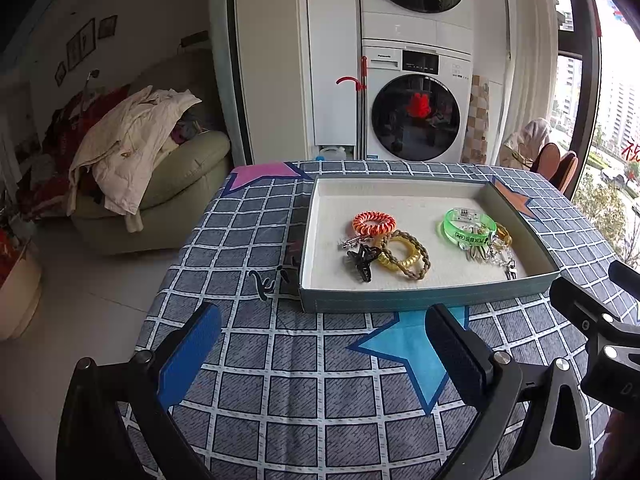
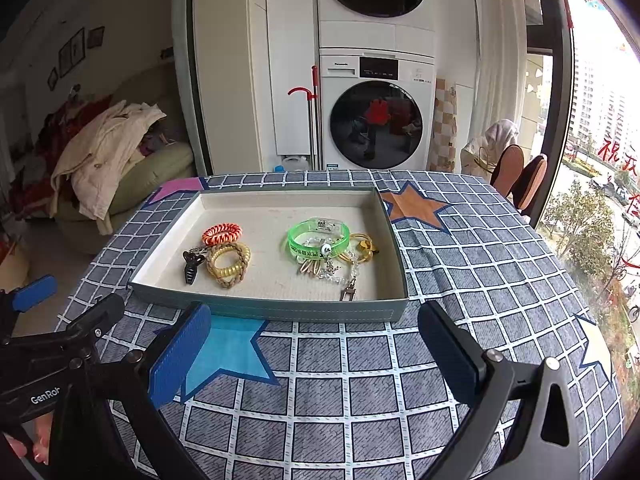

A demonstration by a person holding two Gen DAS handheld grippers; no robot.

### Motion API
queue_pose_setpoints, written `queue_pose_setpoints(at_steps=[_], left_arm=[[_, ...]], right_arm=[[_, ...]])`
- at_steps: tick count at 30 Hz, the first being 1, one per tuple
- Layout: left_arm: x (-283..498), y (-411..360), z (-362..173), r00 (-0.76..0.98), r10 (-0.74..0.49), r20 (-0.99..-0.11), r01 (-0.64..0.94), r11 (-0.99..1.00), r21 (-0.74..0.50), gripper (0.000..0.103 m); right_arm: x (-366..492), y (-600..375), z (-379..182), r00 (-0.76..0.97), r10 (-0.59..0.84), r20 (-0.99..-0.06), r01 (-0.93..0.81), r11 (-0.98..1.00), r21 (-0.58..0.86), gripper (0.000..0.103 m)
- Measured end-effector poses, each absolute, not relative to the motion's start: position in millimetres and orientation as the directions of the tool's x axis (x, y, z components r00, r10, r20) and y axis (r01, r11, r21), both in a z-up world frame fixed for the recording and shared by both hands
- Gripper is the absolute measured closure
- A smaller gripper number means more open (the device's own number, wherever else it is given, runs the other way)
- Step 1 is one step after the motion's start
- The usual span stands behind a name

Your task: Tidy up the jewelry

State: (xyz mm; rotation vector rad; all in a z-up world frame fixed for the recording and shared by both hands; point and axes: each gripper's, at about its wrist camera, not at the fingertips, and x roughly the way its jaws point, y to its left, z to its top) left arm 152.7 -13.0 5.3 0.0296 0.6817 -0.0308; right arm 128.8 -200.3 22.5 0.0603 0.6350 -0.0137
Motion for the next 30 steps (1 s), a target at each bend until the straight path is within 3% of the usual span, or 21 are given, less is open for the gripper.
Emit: queue_pose_setpoints(at_steps=[30], left_arm=[[153.5,-13.5,2.9,0.772,-0.017,-0.635,0.037,0.999,0.018,0.000]], right_arm=[[128.4,-200.6,21.8,0.804,0.003,-0.595,0.035,0.998,0.053,0.000]])
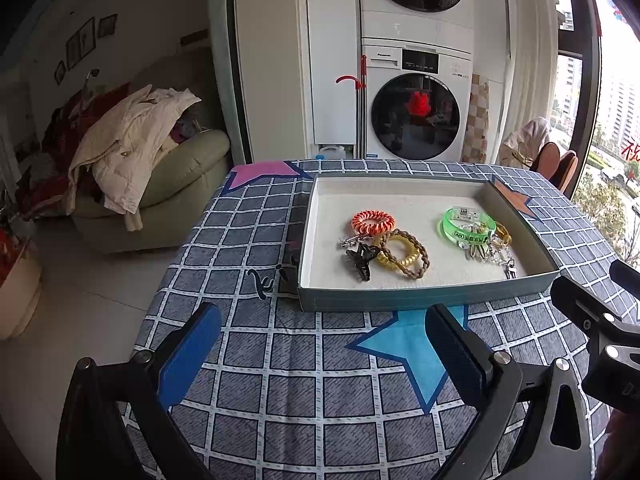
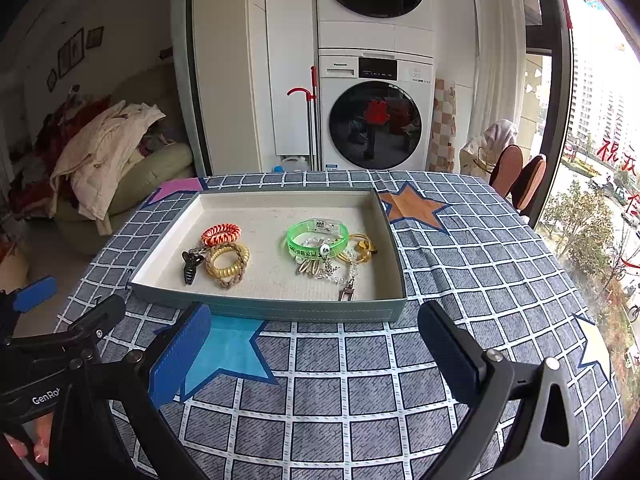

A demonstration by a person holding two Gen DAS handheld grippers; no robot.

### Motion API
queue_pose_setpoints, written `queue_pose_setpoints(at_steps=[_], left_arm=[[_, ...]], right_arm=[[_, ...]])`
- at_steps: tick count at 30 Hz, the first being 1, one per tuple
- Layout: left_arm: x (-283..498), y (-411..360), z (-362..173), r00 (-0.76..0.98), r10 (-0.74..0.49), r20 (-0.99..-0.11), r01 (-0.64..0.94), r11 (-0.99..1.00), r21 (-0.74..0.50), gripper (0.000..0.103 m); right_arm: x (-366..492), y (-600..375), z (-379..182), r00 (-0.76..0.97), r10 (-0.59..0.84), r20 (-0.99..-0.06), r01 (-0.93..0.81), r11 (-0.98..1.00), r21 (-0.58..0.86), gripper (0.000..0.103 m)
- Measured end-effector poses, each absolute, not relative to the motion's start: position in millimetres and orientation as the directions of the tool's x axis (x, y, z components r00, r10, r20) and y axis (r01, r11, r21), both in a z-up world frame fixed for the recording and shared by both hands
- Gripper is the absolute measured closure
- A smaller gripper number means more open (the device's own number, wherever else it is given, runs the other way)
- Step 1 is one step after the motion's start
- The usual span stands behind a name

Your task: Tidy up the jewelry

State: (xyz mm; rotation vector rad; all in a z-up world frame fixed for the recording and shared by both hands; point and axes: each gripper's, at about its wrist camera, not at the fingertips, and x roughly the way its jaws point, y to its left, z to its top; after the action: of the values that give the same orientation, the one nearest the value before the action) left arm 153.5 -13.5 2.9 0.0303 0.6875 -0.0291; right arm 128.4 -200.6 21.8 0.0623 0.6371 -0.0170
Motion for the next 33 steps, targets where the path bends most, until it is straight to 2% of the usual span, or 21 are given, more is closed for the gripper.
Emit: queue_pose_setpoints(at_steps=[33], left_arm=[[154.1,-16.2,1.8,0.763,-0.028,-0.646,0.050,0.999,0.015,0.000]], right_arm=[[127.3,-200.9,22.0,0.803,0.004,-0.596,0.035,0.998,0.053,0.000]])
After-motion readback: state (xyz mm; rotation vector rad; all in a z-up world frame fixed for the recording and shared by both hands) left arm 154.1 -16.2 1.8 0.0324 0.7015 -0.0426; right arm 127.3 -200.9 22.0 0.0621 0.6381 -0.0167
